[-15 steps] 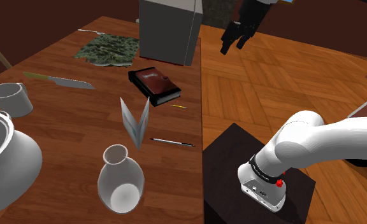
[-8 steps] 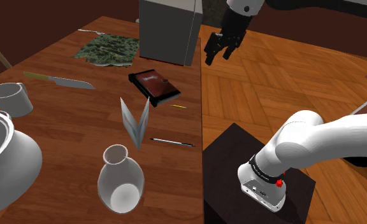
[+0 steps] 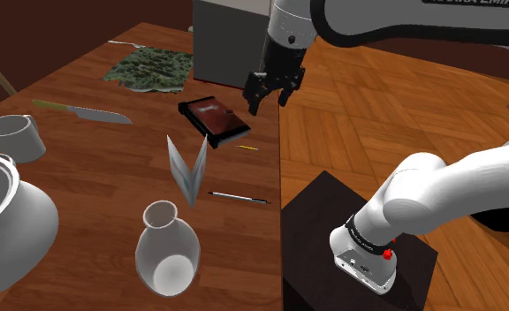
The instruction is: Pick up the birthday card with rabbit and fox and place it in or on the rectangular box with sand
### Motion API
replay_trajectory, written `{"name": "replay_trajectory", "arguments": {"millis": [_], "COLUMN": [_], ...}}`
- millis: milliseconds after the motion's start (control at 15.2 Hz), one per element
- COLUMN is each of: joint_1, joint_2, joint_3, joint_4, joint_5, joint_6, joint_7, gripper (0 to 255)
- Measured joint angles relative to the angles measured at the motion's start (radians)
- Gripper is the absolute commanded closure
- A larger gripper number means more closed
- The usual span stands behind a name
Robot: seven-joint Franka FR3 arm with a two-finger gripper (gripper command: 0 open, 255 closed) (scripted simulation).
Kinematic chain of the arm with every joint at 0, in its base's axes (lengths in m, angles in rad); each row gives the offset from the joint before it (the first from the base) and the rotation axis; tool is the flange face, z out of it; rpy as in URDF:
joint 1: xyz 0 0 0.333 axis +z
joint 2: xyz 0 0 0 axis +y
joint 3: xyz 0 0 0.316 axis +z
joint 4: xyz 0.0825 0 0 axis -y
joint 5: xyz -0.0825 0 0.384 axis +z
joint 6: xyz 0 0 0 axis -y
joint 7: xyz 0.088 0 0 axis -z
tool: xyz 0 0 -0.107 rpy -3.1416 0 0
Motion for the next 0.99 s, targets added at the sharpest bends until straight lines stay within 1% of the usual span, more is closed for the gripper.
{"name": "replay_trajectory", "arguments": {"millis": [396,528,726,990], "joint_1": [0.012,0.013,0.018,0.026], "joint_2": [0.149,0.213,0.311,0.469], "joint_3": [0.11,0.147,0.204,0.269], "joint_4": [0.041,0.073,0.114,0.205], "joint_5": [0.033,0.033,0.023,-0.022], "joint_6": [0.081,0.104,0.145,0.187], "joint_7": [0.145,0.196,0.279,0.399], "gripper": [0,0,0,0]}}
